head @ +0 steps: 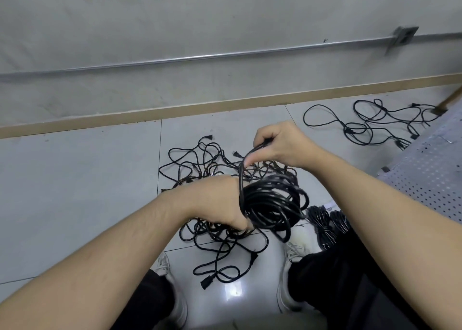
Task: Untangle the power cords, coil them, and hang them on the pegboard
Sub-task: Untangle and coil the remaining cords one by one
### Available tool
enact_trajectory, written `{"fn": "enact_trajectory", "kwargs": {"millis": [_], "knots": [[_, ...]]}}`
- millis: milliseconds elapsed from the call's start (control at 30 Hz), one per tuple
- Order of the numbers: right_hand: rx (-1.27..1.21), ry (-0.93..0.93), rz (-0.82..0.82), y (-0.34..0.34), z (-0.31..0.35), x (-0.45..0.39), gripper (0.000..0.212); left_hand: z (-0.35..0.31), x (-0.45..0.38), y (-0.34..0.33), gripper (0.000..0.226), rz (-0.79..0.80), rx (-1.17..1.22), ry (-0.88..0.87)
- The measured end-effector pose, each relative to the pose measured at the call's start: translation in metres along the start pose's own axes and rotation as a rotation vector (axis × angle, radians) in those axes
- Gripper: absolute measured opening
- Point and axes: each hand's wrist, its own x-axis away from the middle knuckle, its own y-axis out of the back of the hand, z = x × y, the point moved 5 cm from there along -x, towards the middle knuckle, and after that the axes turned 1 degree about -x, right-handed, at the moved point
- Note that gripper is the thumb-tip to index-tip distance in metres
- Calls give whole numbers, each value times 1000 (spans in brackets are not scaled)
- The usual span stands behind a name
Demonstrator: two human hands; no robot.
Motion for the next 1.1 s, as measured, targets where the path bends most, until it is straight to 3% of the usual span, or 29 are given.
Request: {"fn": "enact_trajectory", "kwargs": {"millis": [133,233,333,433,533,600,700,800,867,967,1100], "knots": [[-133,-126,13,1,-32,-5,21,-5,16,25,32,-153,177,-66],[-103,-104,137,-5,-48,1,6,3,25,37,41,-223,259,-14],[-34,-233,113,-11,-54,8,31,32,35,43,65,-351,432,186],[148,-333,218,-31,-52,10,28,39,40,41,87,-449,641,200],[197,-301,300,-51,-45,9,42,47,36,42,44,-621,738,275],[184,-251,290,-57,-39,9,46,60,34,41,36,-693,763,403],[325,-127,328,-65,-34,12,49,79,33,39,41,-703,614,545],[456,-31,356,-60,-20,17,36,87,33,43,59,-680,346,652],[489,3,319,-47,-9,19,29,91,35,45,67,-640,155,729],[419,33,199,-24,5,25,26,99,35,35,78,-498,74,811],[268,147,54,-17,19,22,35,64,15,13,66,-392,-102,591]]}}
